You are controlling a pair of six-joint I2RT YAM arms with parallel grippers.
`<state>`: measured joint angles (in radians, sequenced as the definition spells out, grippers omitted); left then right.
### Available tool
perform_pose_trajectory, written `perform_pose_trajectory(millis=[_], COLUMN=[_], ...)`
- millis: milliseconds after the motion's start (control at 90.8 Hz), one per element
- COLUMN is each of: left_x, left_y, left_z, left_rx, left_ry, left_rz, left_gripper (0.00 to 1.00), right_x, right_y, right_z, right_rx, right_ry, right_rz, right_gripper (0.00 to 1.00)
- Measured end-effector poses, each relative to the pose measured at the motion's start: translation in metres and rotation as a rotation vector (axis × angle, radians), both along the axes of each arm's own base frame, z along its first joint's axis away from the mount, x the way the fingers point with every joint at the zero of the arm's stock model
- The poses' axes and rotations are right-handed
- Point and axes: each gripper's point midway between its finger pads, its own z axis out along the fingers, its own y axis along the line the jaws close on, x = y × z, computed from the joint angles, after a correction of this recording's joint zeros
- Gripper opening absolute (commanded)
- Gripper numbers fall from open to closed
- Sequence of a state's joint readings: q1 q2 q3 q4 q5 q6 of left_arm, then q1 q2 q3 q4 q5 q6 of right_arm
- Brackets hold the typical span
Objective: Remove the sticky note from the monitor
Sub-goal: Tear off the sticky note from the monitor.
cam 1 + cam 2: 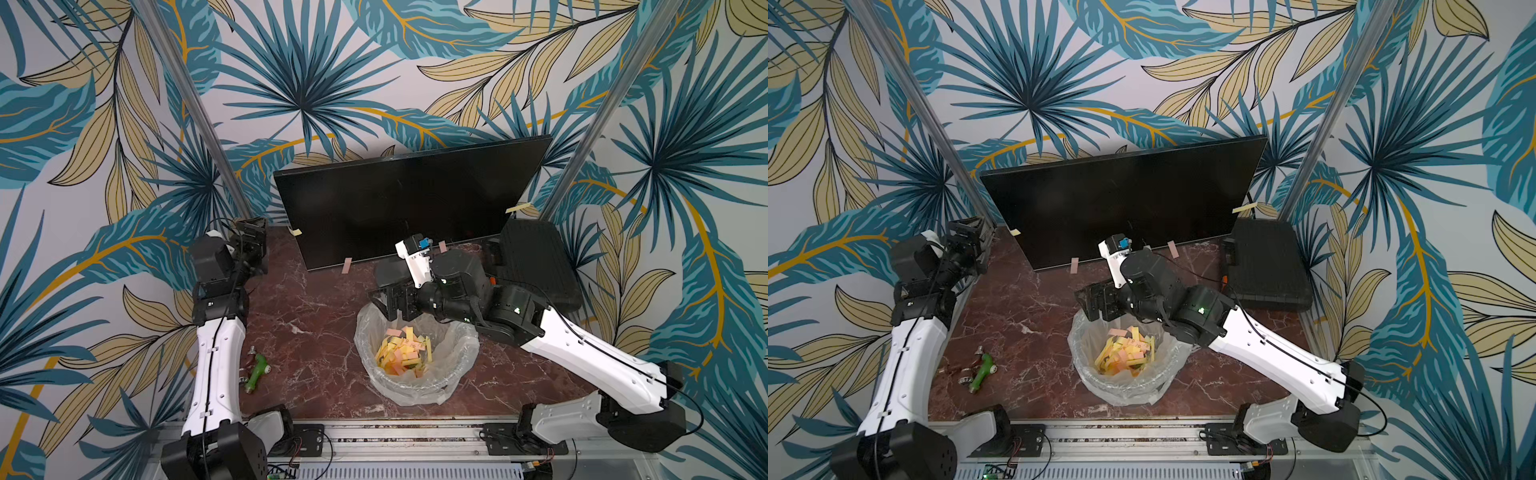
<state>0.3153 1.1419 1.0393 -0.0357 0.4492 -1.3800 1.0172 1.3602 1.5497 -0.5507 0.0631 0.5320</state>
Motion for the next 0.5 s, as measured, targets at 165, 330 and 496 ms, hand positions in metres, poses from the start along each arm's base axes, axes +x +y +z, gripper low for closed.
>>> perform_pose_trajectory(millis=[165,330,496], left_x=[0.014,0.027,0.041], left_y=[-0.003,-0.016,-0.032], left_z=[-0.003,-0.009,-0.010], left_rx=[-0.070,-0.097,-0.103], left_ry=[-0.009,-0.004,0.003], left_rz=[-0.031,-0.080,-0.132], left_gripper=[1.00,1.00,1.00], right_x=[0.000,0.001,0.002], right_y=[0.000,-0.001,-0.002], right_z=[-0.001,-0.001,-0.001], right_rx=[-0.001,-0.003,-0.005], right_ry=[0.000,-0.002,-0.005], right_rz=[-0.002,-0.007,-0.015], right_gripper=[0.91,0.91,0.91])
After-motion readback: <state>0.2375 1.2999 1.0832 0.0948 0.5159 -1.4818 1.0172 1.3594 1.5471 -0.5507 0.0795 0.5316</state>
